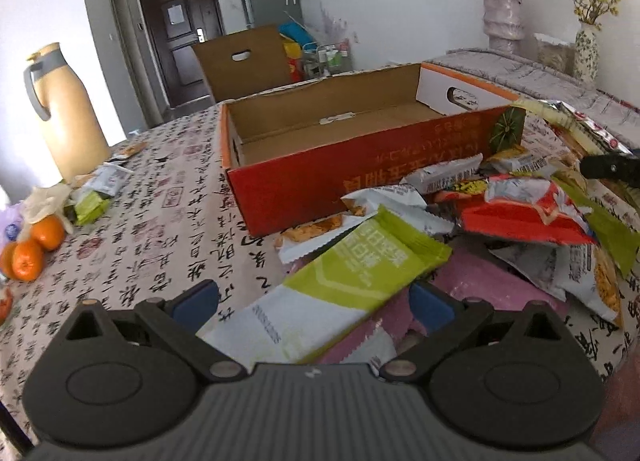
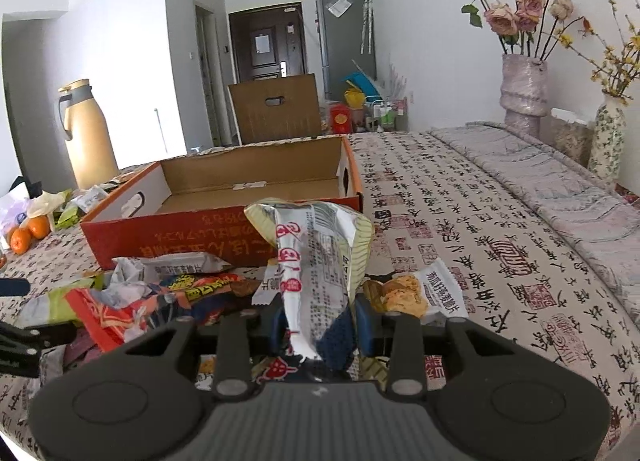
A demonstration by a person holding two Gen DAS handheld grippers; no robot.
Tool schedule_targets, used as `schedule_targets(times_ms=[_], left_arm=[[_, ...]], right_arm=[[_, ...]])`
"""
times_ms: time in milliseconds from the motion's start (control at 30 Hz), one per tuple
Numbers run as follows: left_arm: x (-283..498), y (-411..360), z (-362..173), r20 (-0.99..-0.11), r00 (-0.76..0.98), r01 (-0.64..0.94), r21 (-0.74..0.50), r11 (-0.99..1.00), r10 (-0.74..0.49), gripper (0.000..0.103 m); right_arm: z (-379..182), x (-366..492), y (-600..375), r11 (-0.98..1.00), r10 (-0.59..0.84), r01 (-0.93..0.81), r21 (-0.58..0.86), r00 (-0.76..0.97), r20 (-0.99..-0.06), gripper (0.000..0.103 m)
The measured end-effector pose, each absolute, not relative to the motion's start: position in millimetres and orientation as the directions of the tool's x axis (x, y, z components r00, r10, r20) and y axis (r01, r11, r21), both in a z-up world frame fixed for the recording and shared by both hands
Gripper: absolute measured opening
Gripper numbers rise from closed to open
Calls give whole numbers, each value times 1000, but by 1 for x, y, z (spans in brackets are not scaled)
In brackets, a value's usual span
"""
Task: Organize snacks
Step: 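Grasp the white-red wrapped bar with the right gripper while the left grasps the green-white bar, then carry both held bars over the open cardboard box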
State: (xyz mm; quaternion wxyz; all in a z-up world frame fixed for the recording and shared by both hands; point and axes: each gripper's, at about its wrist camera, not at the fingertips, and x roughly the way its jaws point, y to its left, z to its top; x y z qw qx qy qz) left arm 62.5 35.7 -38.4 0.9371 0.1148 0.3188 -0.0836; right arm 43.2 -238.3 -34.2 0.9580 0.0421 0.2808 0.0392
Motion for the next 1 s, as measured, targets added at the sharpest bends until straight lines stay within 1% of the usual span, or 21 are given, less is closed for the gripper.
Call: schedule_targets(times_ms=[100,133,167,200,267,300,367,400,433,533,567,600,867,1000], left_arm=[[72,45,-39,-623,773,237,112,965,-118,102],[76,49,-39,-627,768,242,91,966,-133,99],[77,51,-40,-631,763,243,78,967,-140,94],[79,53,-40,-636,757,247,64,967,-151,92],[82,58,-42,-644,744,259,34,965,-177,81],[83,61,-42,-649,735,267,14,964,-194,79],[87,66,-43,-656,722,274,-22,962,-220,68],[88,68,-43,-657,716,278,-41,960,-236,65],[89,70,-43,-657,714,277,-54,959,-243,59],[88,73,-42,-648,717,278,-72,958,-256,50],[88,74,-42,-645,719,277,-73,958,-257,44],[87,74,-42,-643,722,276,-70,959,-255,41],[83,69,-37,-630,744,251,-47,967,-224,38],[73,66,-28,-605,769,236,-31,971,-206,38]], right_arm=[[-32,42,-235,995,85,-43,91,842,-533,34],[-32,42,-234,995,82,-41,87,842,-533,34],[-32,42,-232,996,78,-39,84,842,-534,34],[-31,43,-231,996,76,-38,81,842,-534,34],[-31,44,-228,996,73,-38,75,841,-537,34],[-32,44,-226,997,71,-38,72,840,-539,34],[-32,46,-223,997,71,-40,69,838,-542,34],[-33,46,-222,997,71,-41,68,837,-543,34],[-33,47,-221,997,72,-43,66,836,-544,34],[-33,48,-218,997,74,-46,64,835,-545,34],[-33,48,-217,997,74,-46,63,835,-546,34],[-33,48,-217,997,74,-47,64,835,-546,34],[-31,48,-219,996,77,-47,70,839,-539,34],[-29,46,-222,996,84,-51,77,844,-530,34]])
